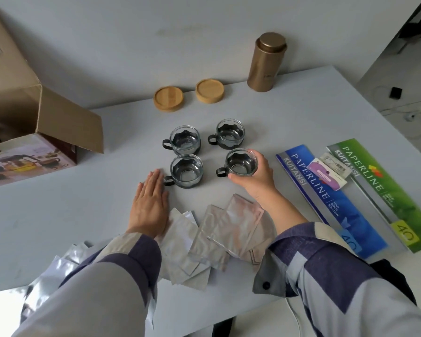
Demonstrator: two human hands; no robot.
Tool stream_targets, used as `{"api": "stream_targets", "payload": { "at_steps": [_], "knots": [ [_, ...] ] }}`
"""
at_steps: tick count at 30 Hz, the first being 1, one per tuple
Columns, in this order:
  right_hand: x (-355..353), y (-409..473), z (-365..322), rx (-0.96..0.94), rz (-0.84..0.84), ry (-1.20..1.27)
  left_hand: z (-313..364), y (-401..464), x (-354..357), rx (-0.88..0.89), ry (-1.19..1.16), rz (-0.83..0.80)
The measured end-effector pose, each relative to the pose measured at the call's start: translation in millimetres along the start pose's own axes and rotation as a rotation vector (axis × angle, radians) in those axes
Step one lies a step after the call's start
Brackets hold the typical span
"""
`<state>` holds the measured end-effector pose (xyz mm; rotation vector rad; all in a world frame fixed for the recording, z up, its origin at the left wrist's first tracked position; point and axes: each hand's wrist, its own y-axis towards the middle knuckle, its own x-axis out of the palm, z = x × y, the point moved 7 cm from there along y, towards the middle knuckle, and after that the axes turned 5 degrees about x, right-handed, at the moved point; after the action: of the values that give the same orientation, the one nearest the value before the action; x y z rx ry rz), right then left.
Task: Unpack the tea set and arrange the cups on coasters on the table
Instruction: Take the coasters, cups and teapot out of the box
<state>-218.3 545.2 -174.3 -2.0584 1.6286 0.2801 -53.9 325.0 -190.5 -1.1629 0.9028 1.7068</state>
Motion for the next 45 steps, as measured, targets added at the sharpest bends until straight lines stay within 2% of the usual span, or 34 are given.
{"api": "stream_targets", "payload": {
  "at_steps": [5,14,20,25,28,30,34,40,42,45],
  "knots": [
    [2.2,2.1,4.3,0.025,0.024,-0.098,-1.9,0.9,0.2,0.008,-0.008,0.020],
    [1.5,-4.3,3.0,0.092,-0.026,-0.089,-3.8,2.6,-0.6,0.004,-0.042,0.009],
    [-4.8,-14.4,-17.0,0.137,-0.090,-0.124,-8.2,8.2,-1.6,-0.043,-0.124,-0.084],
    [1.1,-22.1,-66.6,0.037,-0.102,-0.213,-17.6,12.2,-13.0,-0.151,-0.279,-0.157],
    [28.9,-33.0,-100.4,-0.062,-0.135,-0.291,-33.5,5.9,-27.2,-0.135,-0.192,-0.194],
    [57.3,-43.6,-121.1,-0.123,-0.190,-0.330,-53.2,-0.4,-46.3,-0.144,-0.146,-0.141],
    [124.2,-67.5,-163.2,-0.247,-0.266,-0.445,-107.7,-10.8,-109.4,-0.201,-0.073,0.086],
    [235.7,-115.5,-246.3,-0.532,-0.346,-0.436,-203.9,-26.6,-210.1,-0.273,0.005,0.419],
    [271.3,-128.5,-270.7,-0.607,-0.365,-0.400,-234.0,-30.6,-233.8,-0.293,0.052,0.482],
    [323.1,-140.5,-300.0,-0.719,-0.375,-0.413,-279.6,-31.3,-251.5,-0.377,0.084,0.488]
  ]
}}
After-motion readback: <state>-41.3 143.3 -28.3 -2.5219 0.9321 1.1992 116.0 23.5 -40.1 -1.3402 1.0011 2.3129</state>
